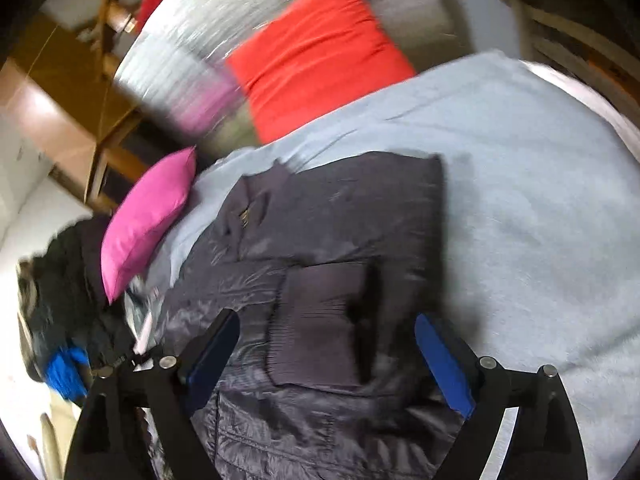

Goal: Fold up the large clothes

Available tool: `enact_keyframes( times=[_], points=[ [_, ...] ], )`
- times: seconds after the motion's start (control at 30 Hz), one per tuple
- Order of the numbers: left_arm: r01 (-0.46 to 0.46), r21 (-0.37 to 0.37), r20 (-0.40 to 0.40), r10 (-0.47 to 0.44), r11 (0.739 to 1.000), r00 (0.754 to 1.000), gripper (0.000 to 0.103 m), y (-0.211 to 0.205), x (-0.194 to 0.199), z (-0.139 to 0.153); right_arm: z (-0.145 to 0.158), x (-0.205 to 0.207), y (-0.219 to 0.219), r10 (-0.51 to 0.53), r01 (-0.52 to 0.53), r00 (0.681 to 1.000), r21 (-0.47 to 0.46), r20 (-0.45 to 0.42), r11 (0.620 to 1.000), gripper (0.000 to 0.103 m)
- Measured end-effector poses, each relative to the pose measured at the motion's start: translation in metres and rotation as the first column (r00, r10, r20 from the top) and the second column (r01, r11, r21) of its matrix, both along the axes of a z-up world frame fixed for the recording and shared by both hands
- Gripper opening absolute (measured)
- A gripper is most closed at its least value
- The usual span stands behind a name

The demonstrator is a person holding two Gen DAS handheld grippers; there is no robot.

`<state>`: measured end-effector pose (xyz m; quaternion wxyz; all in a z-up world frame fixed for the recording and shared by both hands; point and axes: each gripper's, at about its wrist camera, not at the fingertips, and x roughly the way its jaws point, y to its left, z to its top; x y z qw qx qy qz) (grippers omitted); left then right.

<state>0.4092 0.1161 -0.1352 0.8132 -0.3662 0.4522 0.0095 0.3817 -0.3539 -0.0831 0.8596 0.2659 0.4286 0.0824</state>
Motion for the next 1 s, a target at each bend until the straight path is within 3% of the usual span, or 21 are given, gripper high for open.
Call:
enact_keyframes(
  times=[0.1,0.13,0.17,0.2,0.23,0.27,0.33,0.4,0.47,0.57,0.63,0.77,0.87,0.9,1.0],
  points=[
    [0.01,0.016,-0.001,-0.01,1.0,1.0,0.059,-0.004,0.003,-0.005,-0.012,0.019,0.021,0.043,-0.047,0.998,-0.08,-0.05,0.996,0.088],
    [0.017,0.027,0.001,-0.017,0.999,1.0,0.059,-0.005,0.004,-0.005,-0.02,0.026,0.027,0.054,-0.064,0.994,-0.116,-0.09,0.991,0.082],
    [0.023,0.039,0.002,-0.024,0.999,1.0,0.059,-0.007,0.005,-0.006,-0.03,0.029,0.034,0.062,-0.082,0.989,-0.145,-0.133,0.986,0.073],
    [0.033,0.055,0.002,-0.033,0.998,0.999,0.059,-0.009,0.006,-0.006,-0.039,0.034,0.039,0.064,-0.094,0.983,-0.178,-0.171,0.979,0.052],
    [0.044,0.075,0.0,-0.044,0.996,0.999,0.059,-0.013,0.008,-0.006,-0.043,0.039,0.044,0.065,-0.108,0.979,-0.215,-0.196,0.971,0.023],
    [0.053,0.094,-0.003,-0.053,0.994,0.999,0.059,-0.014,0.009,-0.005,-0.042,0.039,0.047,0.074,-0.122,0.975,-0.229,-0.207,0.966,0.015],
    [0.087,0.155,-0.009,-0.087,0.984,0.996,0.057,-0.019,0.01,-0.004,-0.021,0.037,0.06,0.113,-0.168,0.977,-0.332,-0.18,0.928,0.012],
    [0.108,0.191,-0.008,-0.108,0.976,0.994,0.057,-0.025,0.012,-0.005,0.007,0.028,0.059,0.113,-0.147,0.988,-0.426,-0.105,0.892,0.012],
    [0.12,0.236,-0.004,-0.122,0.964,0.992,0.058,-0.031,0.013,-0.007,0.013,0.027,0.057,0.095,-0.124,0.992,-0.459,-0.085,0.88,0.012],
    [0.144,0.309,-0.022,-0.145,0.94,0.989,0.058,-0.039,0.013,-0.004,-0.031,0.031,0.059,0.069,-0.158,0.98,-0.522,-0.185,0.838,0.012],
    [0.166,0.331,-0.039,-0.162,0.929,0.986,0.058,-0.041,0.013,0.0,-0.048,0.025,0.056,0.038,-0.116,0.986,-0.511,-0.16,0.851,0.014],
    [0.185,0.349,-0.034,-0.184,0.919,0.982,0.06,-0.041,0.001,0.015,-0.041,0.023,0.044,0.028,-0.102,0.985,-0.441,-0.171,0.892,0.021],
    [0.14,0.439,0.045,-0.178,0.887,0.983,0.076,-0.041,-0.025,0.043,-0.029,0.018,0.032,0.019,-0.093,0.984,-0.426,-0.176,0.9,0.048],
    [0.12,0.469,0.081,-0.178,0.875,0.981,0.078,-0.041,-0.035,0.054,-0.021,0.015,0.032,0.009,-0.08,0.986,-0.43,-0.165,0.899,0.072],
    [0.033,0.537,0.178,-0.151,0.843,0.972,0.084,-0.045,-0.048,0.082,0.004,-0.003,0.021,-0.046,0.003,0.995,-0.45,-0.084,0.893,0.074]
  ],
)
